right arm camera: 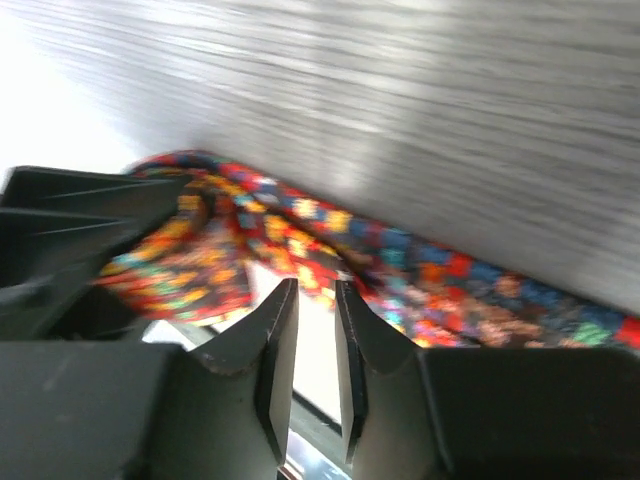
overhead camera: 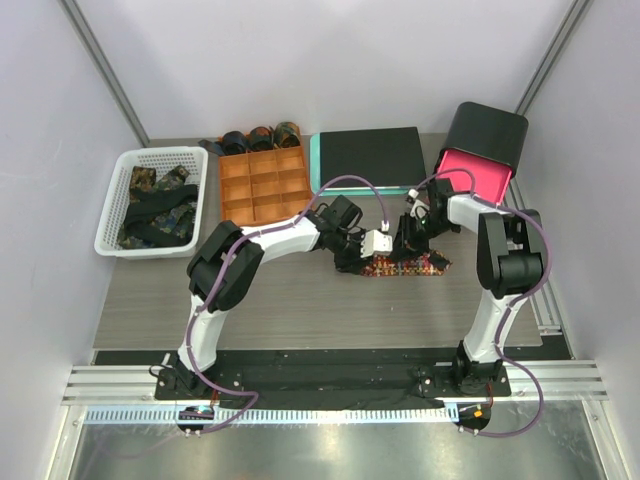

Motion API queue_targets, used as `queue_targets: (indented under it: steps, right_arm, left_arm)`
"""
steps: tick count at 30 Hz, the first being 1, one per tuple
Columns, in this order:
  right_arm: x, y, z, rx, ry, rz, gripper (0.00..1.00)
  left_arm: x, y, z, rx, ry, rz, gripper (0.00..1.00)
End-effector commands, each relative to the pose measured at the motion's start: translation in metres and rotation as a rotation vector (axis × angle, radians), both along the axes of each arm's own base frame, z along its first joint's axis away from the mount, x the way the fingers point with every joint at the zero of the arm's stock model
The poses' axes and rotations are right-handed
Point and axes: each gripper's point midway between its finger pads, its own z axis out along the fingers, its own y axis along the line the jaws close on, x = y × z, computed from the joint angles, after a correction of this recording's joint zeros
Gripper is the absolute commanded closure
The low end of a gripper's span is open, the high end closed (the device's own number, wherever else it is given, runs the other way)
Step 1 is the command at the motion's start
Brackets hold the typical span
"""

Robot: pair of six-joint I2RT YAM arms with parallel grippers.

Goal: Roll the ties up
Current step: Roll the tie at the center of the board.

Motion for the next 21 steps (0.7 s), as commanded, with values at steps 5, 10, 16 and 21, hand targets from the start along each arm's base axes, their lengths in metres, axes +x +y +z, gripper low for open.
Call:
queue_targets:
  steps: [5,10,16,21]
  right_arm:
    - [-0.022,-0.034,-0.048,-0.223,0.099,0.069,0.76]
    - [-0.022,-0.043,-0.055,-0.287,0.161,0.057,0.77]
    - [-0.028,-0.051,-0.062,-0.337,0.19,0.068,0.77]
    - [-0.029,-0.048,-0.059,-0.315,0.192,0.064,0.77]
  left_arm:
    - [0.003,0.016,0.01,0.004,0.074,0.141,0.69]
    - [0.0,0.03,0.017,0.021,0.063,0.149,0.64]
    - [0.0,0.049,0.004,0.086,0.049,0.16,0.61]
    - [0.007,0.051,-0.013,0.155,0.077,0.215,0.6]
